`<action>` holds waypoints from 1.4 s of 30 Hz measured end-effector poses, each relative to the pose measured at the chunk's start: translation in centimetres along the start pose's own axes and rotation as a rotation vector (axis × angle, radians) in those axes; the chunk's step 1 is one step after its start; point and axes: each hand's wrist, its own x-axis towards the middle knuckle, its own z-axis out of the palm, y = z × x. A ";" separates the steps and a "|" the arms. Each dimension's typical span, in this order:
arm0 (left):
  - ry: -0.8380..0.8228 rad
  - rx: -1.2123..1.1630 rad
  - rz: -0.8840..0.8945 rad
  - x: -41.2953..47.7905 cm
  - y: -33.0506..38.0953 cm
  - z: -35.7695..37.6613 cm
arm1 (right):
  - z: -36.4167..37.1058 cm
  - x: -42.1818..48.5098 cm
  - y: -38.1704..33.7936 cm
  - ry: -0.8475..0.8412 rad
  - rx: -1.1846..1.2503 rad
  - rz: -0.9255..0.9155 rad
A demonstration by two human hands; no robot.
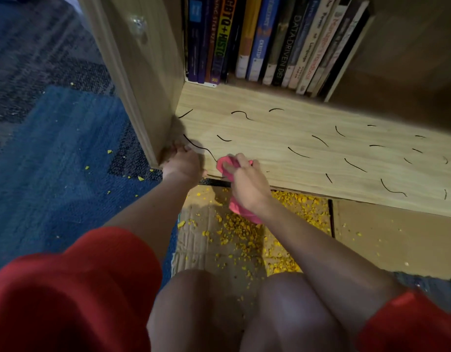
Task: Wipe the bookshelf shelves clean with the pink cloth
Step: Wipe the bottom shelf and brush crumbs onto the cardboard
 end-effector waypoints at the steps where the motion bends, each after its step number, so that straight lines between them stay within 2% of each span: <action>1: -0.002 -0.002 -0.004 0.0 0.0 0.0 | 0.4 -0.5 0.2 0.008 -0.046 -0.037; 3: 0.009 0.003 0.005 0.0 0.0 0.1 | 0.3 -0.8 1.4 0.026 -0.099 -0.075; 7: 0.016 -0.013 0.020 -0.2 -0.2 0.2 | -0.4 0.7 0.7 0.071 -0.052 0.046; 12: 0.032 -0.034 0.020 -0.4 -0.7 0.3 | 0.3 -0.2 0.0 0.038 -0.106 -0.114; 16: 0.037 -0.046 0.014 -0.6 -1.0 0.3 | -0.7 1.2 -0.2 0.074 -0.062 0.025; 20: 0.034 -0.059 -0.013 -0.8 -0.9 -0.3 | 0.3 0.4 -1.5 0.048 -0.074 -0.098; 25: 0.022 -0.094 -0.051 -1.6 -0.4 -0.9 | -0.7 1.8 -0.7 0.097 -0.012 0.043; 29: 0.021 -0.083 -0.047 -1.8 -0.3 -1.1 | 0.4 0.5 -1.7 0.052 -0.049 -0.102; 33: 0.018 -0.087 -0.043 -1.9 -0.2 -1.2 | -1.0 2.6 -0.4 0.077 -0.010 0.044; 38: 0.002 -0.077 -0.057 -1.9 -0.1 -1.1 | 0.1 0.8 -1.2 0.037 -0.075 -0.104; 42: 0.004 -0.078 -0.059 -2.0 0.0 -1.2 | -1.5 2.8 -0.4 0.072 -0.051 0.045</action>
